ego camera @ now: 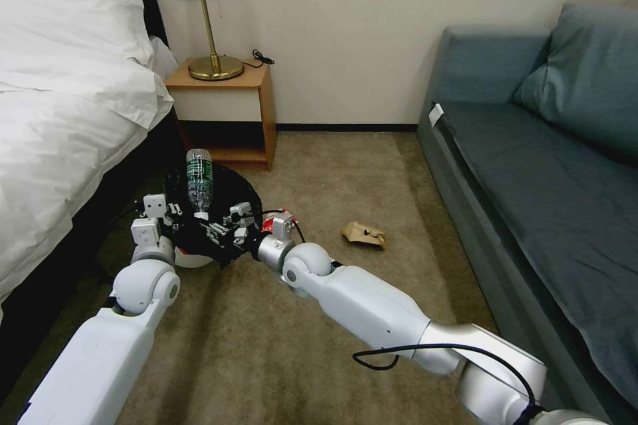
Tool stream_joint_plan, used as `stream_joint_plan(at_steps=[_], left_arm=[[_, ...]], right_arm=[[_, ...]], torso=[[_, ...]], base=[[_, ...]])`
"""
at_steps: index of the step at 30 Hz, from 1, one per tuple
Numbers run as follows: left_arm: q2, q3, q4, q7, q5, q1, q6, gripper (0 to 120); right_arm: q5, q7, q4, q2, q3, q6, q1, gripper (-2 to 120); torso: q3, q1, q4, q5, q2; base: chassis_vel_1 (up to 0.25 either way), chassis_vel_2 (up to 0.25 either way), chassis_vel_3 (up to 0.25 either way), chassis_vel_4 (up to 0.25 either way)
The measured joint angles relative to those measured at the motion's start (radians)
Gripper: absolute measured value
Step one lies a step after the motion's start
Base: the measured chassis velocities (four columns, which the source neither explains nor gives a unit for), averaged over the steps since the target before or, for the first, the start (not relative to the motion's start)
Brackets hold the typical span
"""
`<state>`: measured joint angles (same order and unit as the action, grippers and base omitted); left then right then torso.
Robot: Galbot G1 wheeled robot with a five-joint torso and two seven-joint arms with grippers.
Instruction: Pick up the trash bin, then pick up the garbage on the floor and place it into the trash bin.
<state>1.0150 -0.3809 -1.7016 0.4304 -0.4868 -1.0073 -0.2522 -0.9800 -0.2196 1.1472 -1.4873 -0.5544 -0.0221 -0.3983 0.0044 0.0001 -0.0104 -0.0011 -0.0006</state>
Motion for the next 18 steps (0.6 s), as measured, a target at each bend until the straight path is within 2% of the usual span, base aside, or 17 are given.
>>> stream_joint_plan(at_steps=[4, 6, 7, 13, 16, 18], left_arm=[[-0.003, -0.003, 0.002, 0.000, 0.000, -0.001, 0.002, 6], [-0.004, -0.003, 0.007, -0.001, 0.000, 0.001, 0.002, 6], [-0.004, -0.003, 0.007, -0.001, 0.000, 0.001, 0.002, 6], [-0.003, 0.000, 0.012, -0.001, -0.001, 0.006, 0.002, 6], [-0.003, 0.000, 0.014, -0.001, -0.001, 0.006, 0.002, 6], [-0.003, -0.001, 0.018, -0.001, -0.001, 0.007, 0.003, 6]], right_arm=[[0.000, -0.002, -0.004, 0.000, -0.002, -0.005, 0.004, 34], [0.001, -0.004, -0.009, -0.001, -0.002, -0.011, 0.005, 45], [0.001, -0.004, -0.009, -0.001, -0.002, -0.011, 0.005, 45], [0.001, -0.011, -0.017, -0.006, -0.002, -0.016, 0.005, 71], [0.002, -0.012, -0.017, -0.006, -0.001, -0.017, 0.004, 78], [0.006, -0.013, -0.012, -0.001, 0.003, -0.025, -0.001, 90]], torso=[[0.000, 0.000, 0.0000, 0.0000, 0.000], [0.000, 0.000, 0.0000, 0.0000, 0.000], [0.000, 0.000, 0.0000, 0.0000, 0.000], [0.000, 0.000, 0.0000, 0.0000, 0.000], [0.000, 0.000, 0.0000, 0.0000, 0.000], [0.000, 0.000, 0.0001, 0.0000, 0.000]], base=[[0.000, 0.000, 0.000, 0.000], [0.000, 0.000, 0.000, 0.000], [0.000, 0.000, 0.000, 0.000], [0.000, 0.000, 0.000, 0.000], [0.000, 0.000, 0.000, 0.000], [0.000, 0.000, 0.000, 0.000]])
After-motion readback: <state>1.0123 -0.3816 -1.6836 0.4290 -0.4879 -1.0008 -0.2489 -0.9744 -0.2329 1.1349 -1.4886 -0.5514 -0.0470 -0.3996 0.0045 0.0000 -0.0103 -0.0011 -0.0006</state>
